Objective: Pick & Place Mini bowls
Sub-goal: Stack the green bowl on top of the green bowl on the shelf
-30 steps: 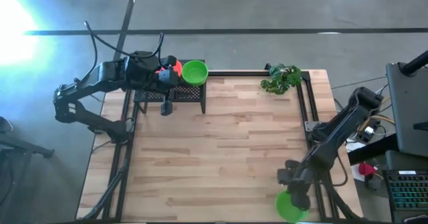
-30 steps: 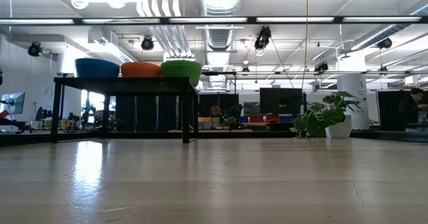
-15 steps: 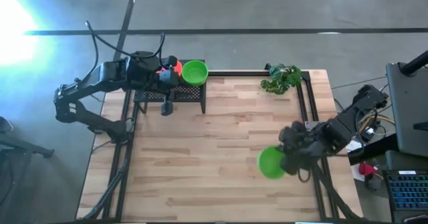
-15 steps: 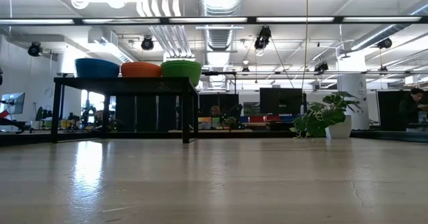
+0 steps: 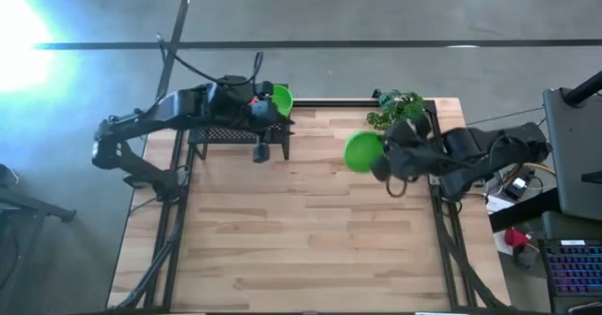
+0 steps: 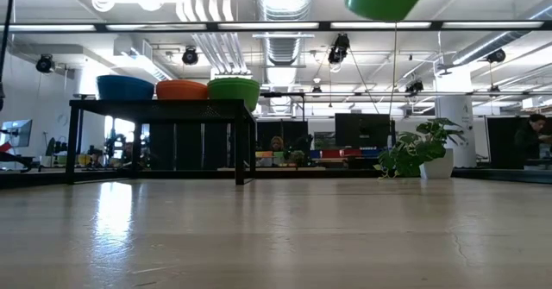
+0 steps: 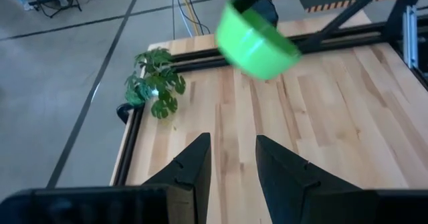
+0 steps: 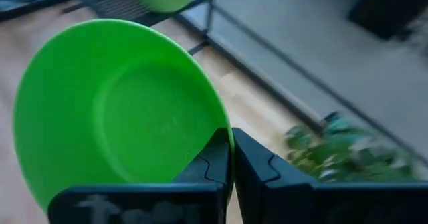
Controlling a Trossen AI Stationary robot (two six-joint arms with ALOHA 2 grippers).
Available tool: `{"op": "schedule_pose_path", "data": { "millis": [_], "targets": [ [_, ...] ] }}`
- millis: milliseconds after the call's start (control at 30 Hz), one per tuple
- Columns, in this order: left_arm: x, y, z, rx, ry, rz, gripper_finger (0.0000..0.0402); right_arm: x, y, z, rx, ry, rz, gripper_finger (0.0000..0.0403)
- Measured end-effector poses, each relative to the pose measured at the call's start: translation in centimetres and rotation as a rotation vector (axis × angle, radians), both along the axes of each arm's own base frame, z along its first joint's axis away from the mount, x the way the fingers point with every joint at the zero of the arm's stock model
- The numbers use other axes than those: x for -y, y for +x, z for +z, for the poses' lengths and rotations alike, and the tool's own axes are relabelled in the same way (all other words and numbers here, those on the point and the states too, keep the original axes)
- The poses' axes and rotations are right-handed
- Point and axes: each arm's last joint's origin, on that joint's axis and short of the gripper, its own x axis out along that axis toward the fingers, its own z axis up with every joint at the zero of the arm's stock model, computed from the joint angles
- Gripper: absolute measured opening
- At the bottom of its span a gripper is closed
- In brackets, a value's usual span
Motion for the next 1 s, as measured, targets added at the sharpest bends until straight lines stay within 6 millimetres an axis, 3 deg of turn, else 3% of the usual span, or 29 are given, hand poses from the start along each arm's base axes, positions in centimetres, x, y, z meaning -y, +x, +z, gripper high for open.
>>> {"op": "schedule_pose_path", "data": {
  "millis": [267, 600, 1000],
  "targets": [
    [-0.7, 4.5, -0.9, 0.115, 0.013, 0.039, 0.0112, 3.8, 1.3, 0.9, 0.044, -0.149, -0.148, 0.0008],
    [-1.5, 8.8, -2.6, 0.214, -0.009, 0.073, 0.0112, 5.5, 2.4, 1.5, 0.052, -0.235, -0.131, 0.0008],
    [-2.0, 10.1, -2.9, 0.298, -0.055, 0.252, 0.0112, 6.2, 3.5, 0.7, 0.003, -0.294, -0.18, 0.0008]
  ]
}}
